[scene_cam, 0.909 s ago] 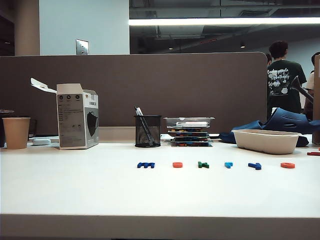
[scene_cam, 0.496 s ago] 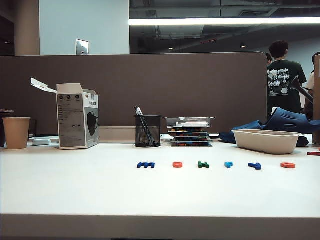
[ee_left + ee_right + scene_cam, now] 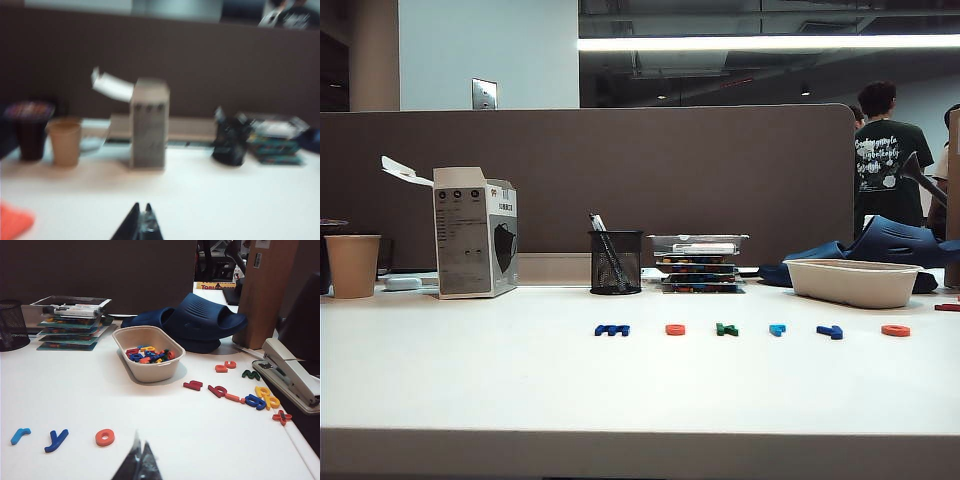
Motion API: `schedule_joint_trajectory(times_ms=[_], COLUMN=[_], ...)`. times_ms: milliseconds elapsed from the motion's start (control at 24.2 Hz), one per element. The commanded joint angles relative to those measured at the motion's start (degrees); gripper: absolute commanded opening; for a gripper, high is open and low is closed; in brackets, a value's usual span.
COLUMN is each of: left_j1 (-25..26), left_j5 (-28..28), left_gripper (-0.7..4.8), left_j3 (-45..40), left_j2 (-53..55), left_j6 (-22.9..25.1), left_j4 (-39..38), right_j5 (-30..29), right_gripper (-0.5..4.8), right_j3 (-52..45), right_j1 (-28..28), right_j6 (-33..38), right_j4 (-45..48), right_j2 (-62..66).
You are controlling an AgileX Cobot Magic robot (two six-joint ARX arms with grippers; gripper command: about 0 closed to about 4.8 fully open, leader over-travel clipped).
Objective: Select the appropriate letters from the row of letter magnets placed on the table to arrange into the word "sky".
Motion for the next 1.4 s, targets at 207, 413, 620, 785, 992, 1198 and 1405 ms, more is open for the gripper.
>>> schedule_joint_trajectory(times_ms=[207,413,620,785,992,1198,1405], left_j1=[-0.09,-0.09,-0.09,-0.11,-4.33,-18.84,-38.47], left_j5=[10.62,19.37,27.98,31.69,32.83,24.30,4.28], left_gripper=[-0.05,-0.05,-0.05,-0.05,-0.05,-0.05,-0.05], left_j3=[18.40,38.40,61.79,77.33,89.85,92.67,92.72], left_j2=[0.44,8.15,24.90,38.05,47.76,52.89,58.99], left_j6=[-0.22,-8.61,-10.49,-10.56,-14.47,-20.68,-32.72], left_j4=[-17.44,-37.13,-58.34,-74.16,-79.93,-80.04,-78.09], right_j5=[0.35,0.35,0.35,0.35,0.35,0.35,0.35], right_gripper=[-0.05,-0.05,-0.05,-0.06,-0.06,-0.06,-0.06], right_j3=[0.17,0.17,0.17,0.17,0.17,0.17,0.17], right_j1=[0.09,0.09,0.09,0.09,0.09,0.02,0.02], right_j6=[-0.11,-0.11,-0.11,-0.11,-0.11,-0.11,-0.11], right_j4=[1.27,1.27,1.27,1.27,1.25,1.20,1.20], right_j2=[-0.39,-0.42,-0.42,-0.39,-0.42,-0.39,-0.39])
